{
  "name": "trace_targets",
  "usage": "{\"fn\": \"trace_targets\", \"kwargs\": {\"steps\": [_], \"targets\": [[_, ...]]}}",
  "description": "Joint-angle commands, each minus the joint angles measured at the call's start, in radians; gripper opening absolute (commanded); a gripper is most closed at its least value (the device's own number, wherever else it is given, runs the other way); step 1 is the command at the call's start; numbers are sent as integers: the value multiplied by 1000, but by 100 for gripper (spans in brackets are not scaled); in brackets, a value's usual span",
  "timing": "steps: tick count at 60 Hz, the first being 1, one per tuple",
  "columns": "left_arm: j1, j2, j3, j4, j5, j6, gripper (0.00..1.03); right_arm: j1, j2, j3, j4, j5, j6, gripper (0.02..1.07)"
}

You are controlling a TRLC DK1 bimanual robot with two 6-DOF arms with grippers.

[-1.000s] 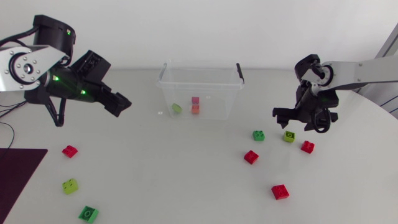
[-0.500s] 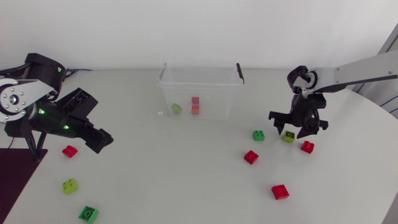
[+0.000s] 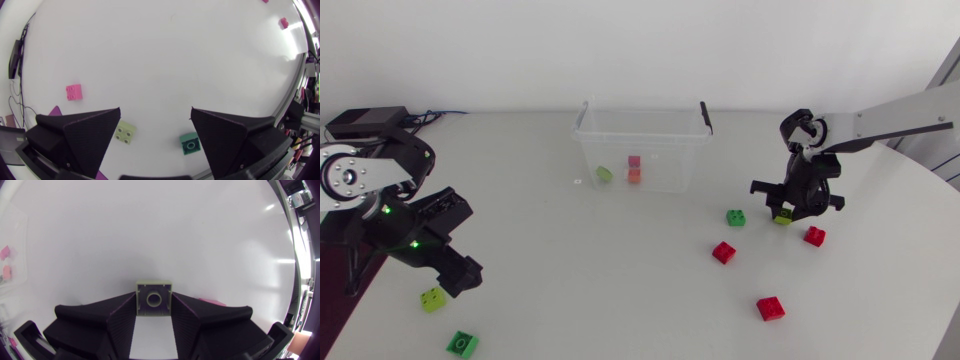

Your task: Pick up the duplo bricks and place them in the container

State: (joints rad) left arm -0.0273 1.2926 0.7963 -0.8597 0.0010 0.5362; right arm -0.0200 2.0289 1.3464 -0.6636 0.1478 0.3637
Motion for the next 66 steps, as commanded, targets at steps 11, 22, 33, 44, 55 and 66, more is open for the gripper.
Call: {"fn": "trace_targets", "kwargs": {"steps": [11, 22, 33, 44, 55, 66], "targets": [[-76, 82, -43, -160, -10, 27, 96, 23, -127, -67, 48, 59, 20, 27], [-102, 180, -49, -196, -9, -16, 96, 18, -148, -81, 64, 59, 12, 27], [-138, 238, -80, -188, -13, -85, 90, 6, -217, -82, 71, 58, -11, 27], [-137, 263, -91, -182, -22, -130, 75, 9, -322, -58, 65, 59, -34, 27], [-131, 320, -88, -141, -50, -171, 52, 43, -394, -26, 52, 59, -49, 27], [-128, 361, -105, -91, -75, -174, 32, 104, -452, 14, 59, 39, -85, 27]]}}
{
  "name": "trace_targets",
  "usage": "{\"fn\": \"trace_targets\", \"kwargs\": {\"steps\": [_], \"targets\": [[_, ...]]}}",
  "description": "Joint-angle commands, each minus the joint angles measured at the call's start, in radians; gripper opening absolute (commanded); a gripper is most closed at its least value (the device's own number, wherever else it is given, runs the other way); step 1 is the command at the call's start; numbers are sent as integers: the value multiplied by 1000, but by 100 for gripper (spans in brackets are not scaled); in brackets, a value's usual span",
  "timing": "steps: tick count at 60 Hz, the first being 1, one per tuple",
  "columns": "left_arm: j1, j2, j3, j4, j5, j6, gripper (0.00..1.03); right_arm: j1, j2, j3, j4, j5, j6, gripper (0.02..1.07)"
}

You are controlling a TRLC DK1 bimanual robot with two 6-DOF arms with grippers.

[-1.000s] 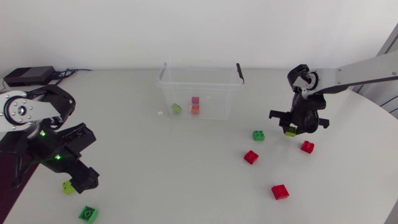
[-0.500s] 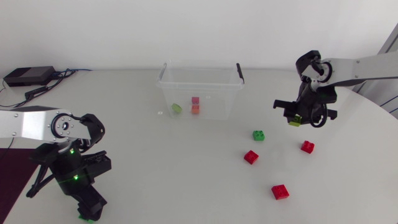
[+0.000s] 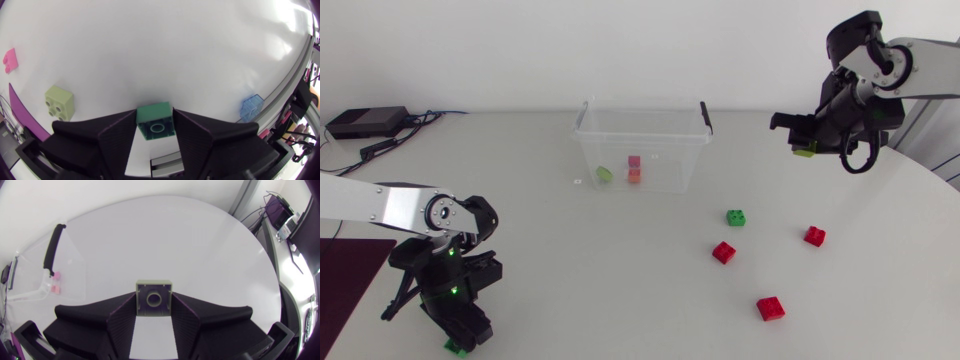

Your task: Pick up the duplo bricks and place them in the container

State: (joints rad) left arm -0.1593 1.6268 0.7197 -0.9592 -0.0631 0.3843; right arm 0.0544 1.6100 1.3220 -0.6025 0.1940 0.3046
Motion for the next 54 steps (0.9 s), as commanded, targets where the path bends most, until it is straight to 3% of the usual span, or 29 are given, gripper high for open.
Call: {"fn": "trace_targets", "kwargs": {"steps": [1, 14, 30, 43, 49, 52, 54], "targets": [[4, 27, -28, 10, -10, -22, 31, 38, -36, 43, 0, -11, -30, 27], [-3, 5, -6, 7, -10, -2, 29, 176, -5, 128, 60, -25, -64, 27], [6, -94, 98, -15, -7, 21, 29, 300, 206, 321, 121, -27, -96, 27], [-20, -173, 267, -6, 14, 39, 29, 366, 393, 502, 125, -25, -113, 27], [-17, -171, 363, 10, 72, 44, 29, 378, 465, 583, 106, -24, -113, 27], [-14, -171, 406, 33, 118, 45, 29, 384, 493, 614, 96, -22, -113, 37], [-14, -165, 431, 53, 128, 44, 29, 387, 516, 645, 78, -19, -113, 49]]}}
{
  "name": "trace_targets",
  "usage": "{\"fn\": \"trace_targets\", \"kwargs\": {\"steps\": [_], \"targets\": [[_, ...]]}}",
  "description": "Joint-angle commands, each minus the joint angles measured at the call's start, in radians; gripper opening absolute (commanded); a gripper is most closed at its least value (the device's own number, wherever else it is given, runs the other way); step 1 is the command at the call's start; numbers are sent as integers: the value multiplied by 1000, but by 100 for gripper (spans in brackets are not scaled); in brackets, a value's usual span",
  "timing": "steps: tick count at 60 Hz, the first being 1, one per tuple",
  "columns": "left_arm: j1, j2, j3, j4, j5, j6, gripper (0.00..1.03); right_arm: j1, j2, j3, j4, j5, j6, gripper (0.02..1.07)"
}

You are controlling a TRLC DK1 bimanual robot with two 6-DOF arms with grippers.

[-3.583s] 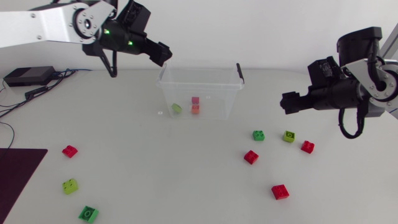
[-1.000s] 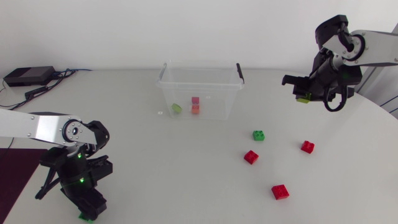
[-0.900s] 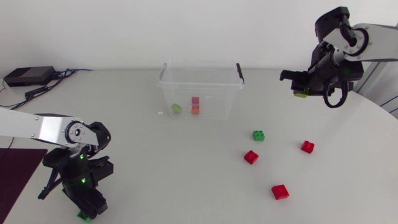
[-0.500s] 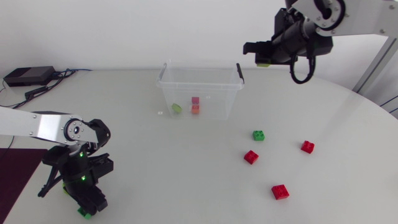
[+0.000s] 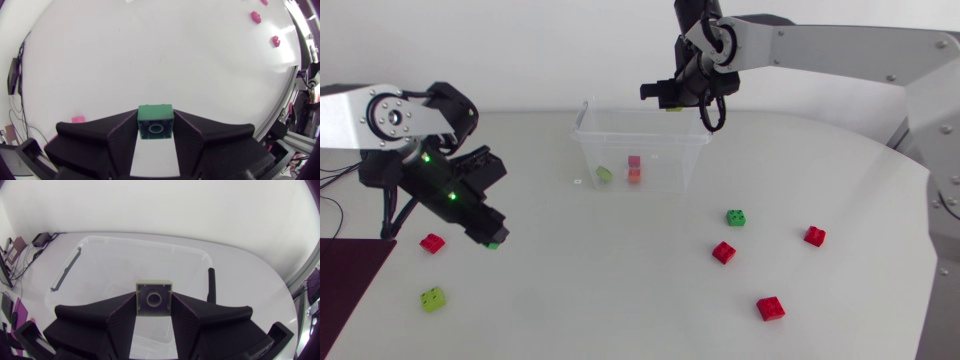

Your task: Pick up the duplo bricks and place them in the container

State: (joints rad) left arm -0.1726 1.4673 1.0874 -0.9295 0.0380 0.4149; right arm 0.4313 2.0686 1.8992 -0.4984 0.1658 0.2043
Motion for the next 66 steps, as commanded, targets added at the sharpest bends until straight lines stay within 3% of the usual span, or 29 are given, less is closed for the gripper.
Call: {"fn": "trace_targets", "kwargs": {"steps": [1, 3, 4, 6, 13, 24, 41, 61, 64, 66], "targets": [[-4, -1, 75, 29, 28, 13, 29, 12, 68, 81, -32, 11, -13, 54], [-7, 5, 94, 49, 40, 10, 29, 14, 81, 101, -48, 15, -13, 64], [-10, 7, 112, 75, 59, 9, 29, 18, 96, 120, -58, 24, -13, 75], [-11, 16, 132, 113, 60, 1, 29, 23, 108, 136, -65, 41, -16, 87], [-31, 68, 235, 198, 100, -28, 30, 35, 100, 139, -80, 78, -20, 100], [-96, 169, 390, 336, 137, -76, 30, 35, -36, 26, -88, 95, -31, 100], [-153, 355, 563, 449, 181, -130, 30, -5, -415, -491, 173, 61, -137, 100], [-154, 533, 735, 523, 198, -183, 33, -68, -587, -807, 126, 1, -175, 100], [-159, 558, 761, 523, 198, -185, 41, -77, -599, -850, 126, -3, -180, 101], [-162, 568, 772, 523, 198, -189, 53, -82, -604, -871, 126, -6, -180, 101]]}}
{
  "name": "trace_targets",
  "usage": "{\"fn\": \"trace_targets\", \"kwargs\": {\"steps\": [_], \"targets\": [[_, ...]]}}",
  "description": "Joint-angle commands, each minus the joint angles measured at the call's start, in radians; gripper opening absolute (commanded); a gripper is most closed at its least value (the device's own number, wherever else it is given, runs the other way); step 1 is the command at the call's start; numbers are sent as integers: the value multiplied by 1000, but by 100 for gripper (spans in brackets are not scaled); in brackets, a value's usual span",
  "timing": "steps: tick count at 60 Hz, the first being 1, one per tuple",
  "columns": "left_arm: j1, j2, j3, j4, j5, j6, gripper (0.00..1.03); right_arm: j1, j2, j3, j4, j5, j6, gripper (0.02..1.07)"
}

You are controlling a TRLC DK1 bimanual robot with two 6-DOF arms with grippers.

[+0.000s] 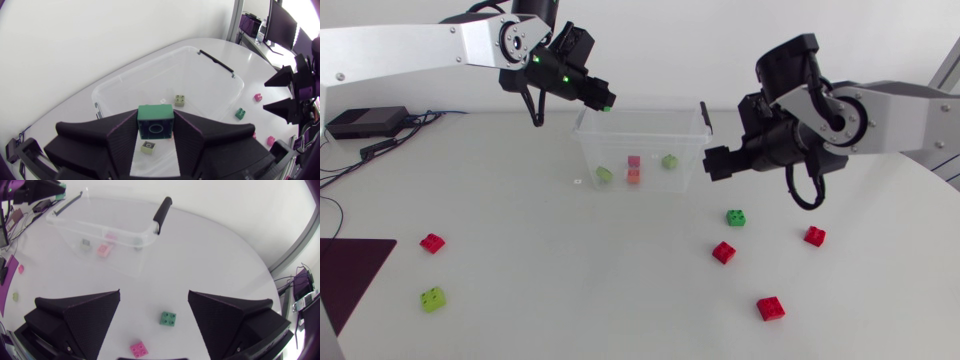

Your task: Pick up the duplo bricks and place them in the container

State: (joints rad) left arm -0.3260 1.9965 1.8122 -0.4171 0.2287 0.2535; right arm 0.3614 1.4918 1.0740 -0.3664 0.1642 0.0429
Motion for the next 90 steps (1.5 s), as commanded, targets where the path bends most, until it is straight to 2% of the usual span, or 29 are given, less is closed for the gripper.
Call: {"fn": "trace_targets", "kwargs": {"steps": [1, 4, 9, 16, 26, 30, 39, 47, 60, 64, 68, 77, 82, 90], "targets": [[-12, 48, 58, 6, 8, -28, 63, -15, -28, -60, -6, -5, -18, 102], [-18, 59, 85, -31, 6, -28, 85, -29, -27, -85, -3, -9, -17, 102], [-22, 54, 96, -84, 0, -28, 99, -52, -1, -95, 1, -11, 3, 102], [-7, 16, 85, -166, -17, -16, 99, -87, 64, -69, -11, -11, 43, 102], [54, -91, 2, -239, -52, 30, 99, -119, 196, -17, -34, -11, 81, 102], [97, -148, -60, -252, -68, 67, 99, -124, 248, 0, -34, -11, 86, 101], [183, -258, -200, -259, -68, 133, 99, -137, 355, 47, -26, -11, 91, 93], [278, -352, -312, -276, -66, 213, 99, -141, 426, 86, -22, -11, 95, 92], [392, -470, -493, -276, -58, 313, 99, -148, 475, 129, -8, -9, 92, 62], [421, -504, -544, -278, -58, 342, 99, -147, 486, 136, -12, -3, 92, 57], [455, -535, -594, -278, -58, 369, 99, -147, 493, 136, -19, 12, 94, 52], [512, -573, -676, -290, -60, 398, 99, -144, 532, 136, -45, 17, 97, 52], [536, -578, -709, -301, -61, 402, 99, -148, 542, 135, -49, 15, 94, 38], [579, -584, -749, -315, -65, 431, 99, -162, 482, 92, -51, 5, 69, 35]]}}
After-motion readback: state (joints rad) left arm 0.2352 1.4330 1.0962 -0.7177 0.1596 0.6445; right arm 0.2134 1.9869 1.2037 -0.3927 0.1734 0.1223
